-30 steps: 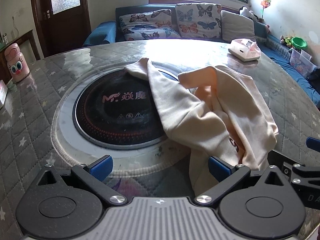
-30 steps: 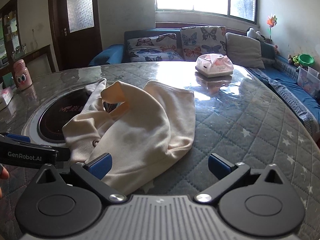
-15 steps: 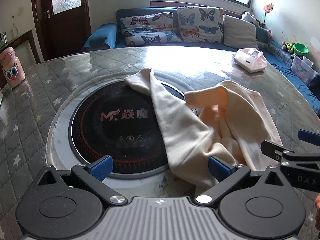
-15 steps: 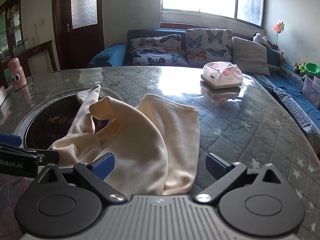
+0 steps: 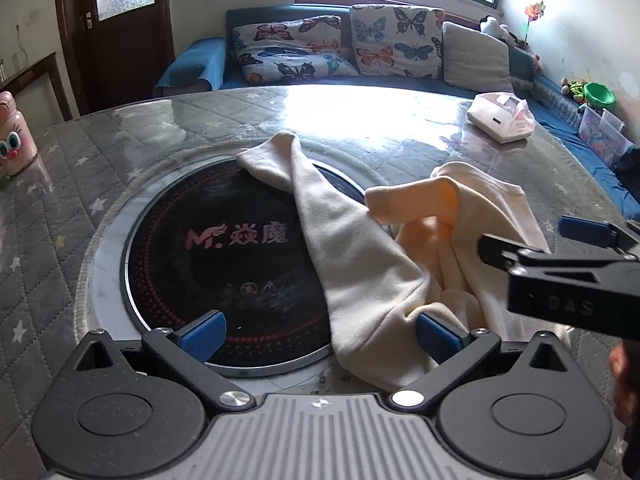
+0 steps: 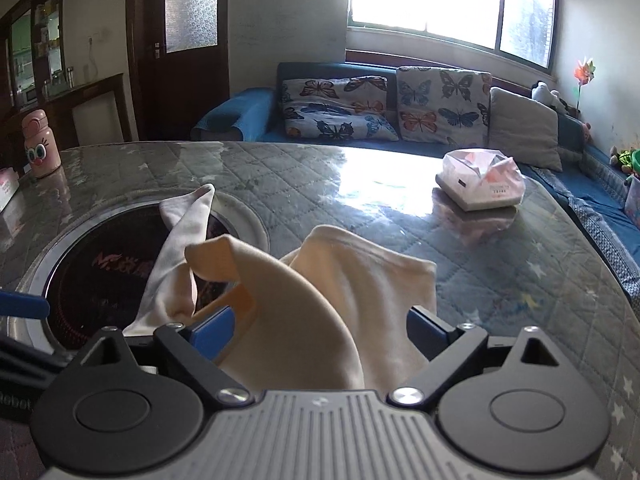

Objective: Fold clothes

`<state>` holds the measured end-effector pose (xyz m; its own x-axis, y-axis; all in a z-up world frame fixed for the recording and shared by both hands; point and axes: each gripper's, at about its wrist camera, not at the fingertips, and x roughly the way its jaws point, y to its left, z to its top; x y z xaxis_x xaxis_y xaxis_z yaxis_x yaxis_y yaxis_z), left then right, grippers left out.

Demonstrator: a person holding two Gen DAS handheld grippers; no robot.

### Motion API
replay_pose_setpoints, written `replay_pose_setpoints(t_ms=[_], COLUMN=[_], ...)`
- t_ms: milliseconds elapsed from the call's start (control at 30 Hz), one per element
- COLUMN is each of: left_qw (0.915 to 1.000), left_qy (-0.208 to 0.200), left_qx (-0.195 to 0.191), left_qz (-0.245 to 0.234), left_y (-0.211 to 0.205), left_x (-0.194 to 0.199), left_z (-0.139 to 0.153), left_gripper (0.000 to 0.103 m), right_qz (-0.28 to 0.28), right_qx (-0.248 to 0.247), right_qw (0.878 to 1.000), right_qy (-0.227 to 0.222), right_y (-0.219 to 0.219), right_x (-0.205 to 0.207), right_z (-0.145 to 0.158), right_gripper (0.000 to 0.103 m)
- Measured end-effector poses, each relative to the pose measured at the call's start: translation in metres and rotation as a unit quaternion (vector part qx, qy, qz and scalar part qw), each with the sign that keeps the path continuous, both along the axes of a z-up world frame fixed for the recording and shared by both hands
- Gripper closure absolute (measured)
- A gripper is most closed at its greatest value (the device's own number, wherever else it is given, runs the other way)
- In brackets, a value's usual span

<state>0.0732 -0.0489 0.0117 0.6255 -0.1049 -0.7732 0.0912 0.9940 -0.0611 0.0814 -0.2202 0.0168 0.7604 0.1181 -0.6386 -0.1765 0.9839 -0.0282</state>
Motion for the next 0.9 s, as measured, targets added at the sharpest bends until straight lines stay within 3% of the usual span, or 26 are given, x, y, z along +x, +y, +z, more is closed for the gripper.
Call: replay_pose_setpoints(t_ms=[233, 367, 567, 633, 700, 900], left_qw=[0.9998, 0.999, 0.9982, 0.9978, 0.9973, 0.9965], left_qy=[0.0, 0.005, 0.001, 0.0, -0.003, -0.013], left_qx=[-0.015, -0.027, -0.031, -0.033, -0.034, -0.032], left_qz=[-0.016, -0.035, -0.052, -0.057, -0.065, -0.076], left_y=[-0.004, -0.008, -0.013, -0.014, -0.016, -0.019], left_x=[0.009, 0.012, 0.011, 0.01, 0.009, 0.004], left_z=[-0.002, -0.004, -0.005, -0.005, -0.005, -0.003], left_gripper=[0.002, 0.021, 0.051, 0.058, 0.072, 0.083], right_qz=[0.003, 0.014, 0.026, 0.026, 0.025, 0.029], right_qx=[0.008, 0.021, 0.037, 0.04, 0.045, 0.036], right_qw=[1.0, 0.999, 0.998, 0.998, 0.998, 0.999], right_qy=[0.009, 0.022, 0.032, 0.032, 0.029, 0.014], right_y=[0.002, 0.001, 0.0, -0.004, -0.008, -0.012], right_x=[0.017, 0.024, 0.025, 0.023, 0.019, 0.009], right_z=[-0.004, -0.008, -0.009, -0.008, -0.005, 0.004], right_gripper=[0.021, 0.037, 0.072, 0.078, 0.093, 0.096])
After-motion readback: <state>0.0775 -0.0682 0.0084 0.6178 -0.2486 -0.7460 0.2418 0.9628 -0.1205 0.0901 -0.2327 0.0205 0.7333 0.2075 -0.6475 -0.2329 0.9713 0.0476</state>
